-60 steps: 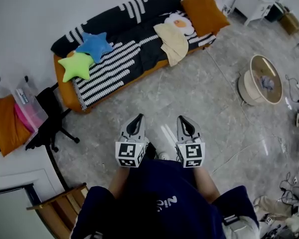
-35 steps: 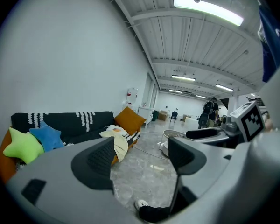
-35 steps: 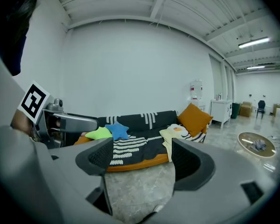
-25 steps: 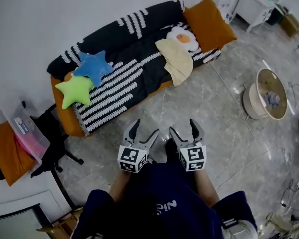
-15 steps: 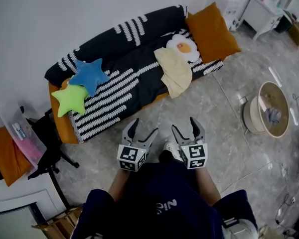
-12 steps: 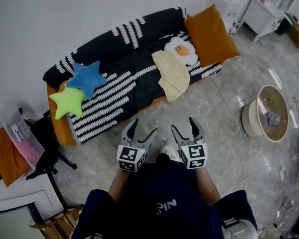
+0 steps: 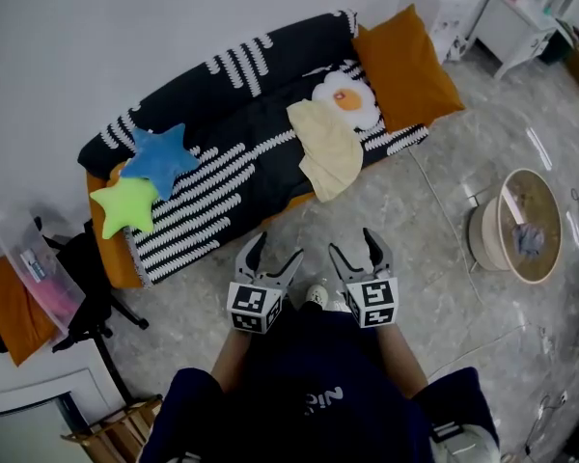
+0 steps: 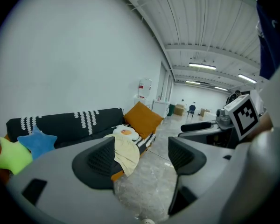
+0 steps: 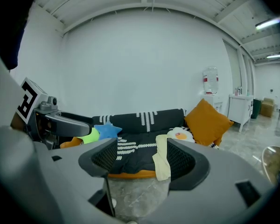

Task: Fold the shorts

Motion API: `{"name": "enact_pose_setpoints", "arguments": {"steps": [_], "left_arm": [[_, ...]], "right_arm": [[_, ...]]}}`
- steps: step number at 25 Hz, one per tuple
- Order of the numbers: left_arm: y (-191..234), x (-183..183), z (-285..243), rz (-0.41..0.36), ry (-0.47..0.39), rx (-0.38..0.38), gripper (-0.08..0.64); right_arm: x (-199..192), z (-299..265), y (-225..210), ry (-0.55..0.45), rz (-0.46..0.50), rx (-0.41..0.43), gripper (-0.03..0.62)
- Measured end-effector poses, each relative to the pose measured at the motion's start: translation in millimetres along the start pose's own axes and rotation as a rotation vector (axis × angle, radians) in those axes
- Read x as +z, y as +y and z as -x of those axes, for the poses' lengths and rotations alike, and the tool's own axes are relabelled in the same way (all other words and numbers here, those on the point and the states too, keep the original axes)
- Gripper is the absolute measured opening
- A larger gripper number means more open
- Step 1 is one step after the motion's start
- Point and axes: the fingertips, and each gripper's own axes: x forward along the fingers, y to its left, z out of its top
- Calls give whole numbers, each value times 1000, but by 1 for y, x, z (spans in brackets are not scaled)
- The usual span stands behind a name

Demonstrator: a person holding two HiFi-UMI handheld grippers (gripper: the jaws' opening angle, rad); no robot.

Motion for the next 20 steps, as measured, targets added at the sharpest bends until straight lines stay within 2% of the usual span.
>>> {"name": "enact_pose_setpoints", "arguments": {"steps": [5, 9, 20], "left_arm": [[10, 5, -19, 1, 1, -10, 359], [28, 8, -42, -29, 21, -31, 359], [79, 58, -161, -72, 38, -212, 359]], "right_arm": [[1, -11, -14, 4, -16, -25, 324], [4, -34, -25, 3, -41, -64, 318], [32, -103, -90, 45, -113, -262, 285]]}}
